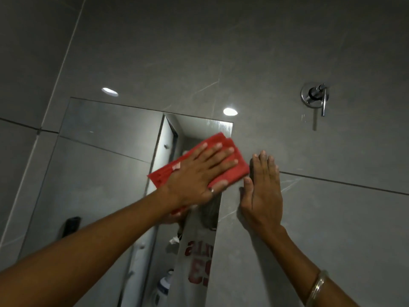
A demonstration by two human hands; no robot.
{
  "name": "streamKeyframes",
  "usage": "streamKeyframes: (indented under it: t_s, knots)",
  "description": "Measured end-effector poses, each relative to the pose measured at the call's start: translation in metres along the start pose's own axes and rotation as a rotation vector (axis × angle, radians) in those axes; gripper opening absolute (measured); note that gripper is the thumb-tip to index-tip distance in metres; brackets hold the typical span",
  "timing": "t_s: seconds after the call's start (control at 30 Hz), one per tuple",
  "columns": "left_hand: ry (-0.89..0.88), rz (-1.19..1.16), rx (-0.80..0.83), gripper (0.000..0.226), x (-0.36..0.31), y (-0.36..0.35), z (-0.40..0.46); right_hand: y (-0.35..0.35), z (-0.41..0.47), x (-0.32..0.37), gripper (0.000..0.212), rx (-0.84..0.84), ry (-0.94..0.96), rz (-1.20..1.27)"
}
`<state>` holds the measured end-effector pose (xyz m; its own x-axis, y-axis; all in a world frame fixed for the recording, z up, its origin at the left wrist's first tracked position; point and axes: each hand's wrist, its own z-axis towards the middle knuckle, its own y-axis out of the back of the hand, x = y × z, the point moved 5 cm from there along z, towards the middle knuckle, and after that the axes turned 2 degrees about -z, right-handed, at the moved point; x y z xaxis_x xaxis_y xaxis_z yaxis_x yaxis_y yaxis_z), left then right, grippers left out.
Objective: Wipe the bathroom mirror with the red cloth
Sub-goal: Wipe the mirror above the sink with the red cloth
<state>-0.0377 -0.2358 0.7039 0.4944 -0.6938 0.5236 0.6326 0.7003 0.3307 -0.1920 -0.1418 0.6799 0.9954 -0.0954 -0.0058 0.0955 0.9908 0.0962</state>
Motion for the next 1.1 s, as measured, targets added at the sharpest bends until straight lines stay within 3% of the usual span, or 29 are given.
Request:
streamKeyframes:
  t_s: [0.2,0.43,0.7,1.1]
  knots:
    - [0.253,-0.023,-0.087,0.07,0.029,0.027,0.077,0.005,0.002,0.003,0.065,-0.004,0.009,-0.016]
    - [0.448,-0.032,-0.207,0.069,0.002,0.004,0.053,0.005,-0.005,0.007,0.065,-0.006,0.03,-0.063]
    - [0.526,-0.104,-0.23,0.065,-0.089,-0.054,-0.063,-0.001,-0.06,0.012,0.06,-0.005,0.059,0.024]
    - [0.639,-0.214,-0.094,0.06,-0.249,-0.147,-0.308,0.012,-0.2,0.006,0.064,0.317,0.094,-0.056]
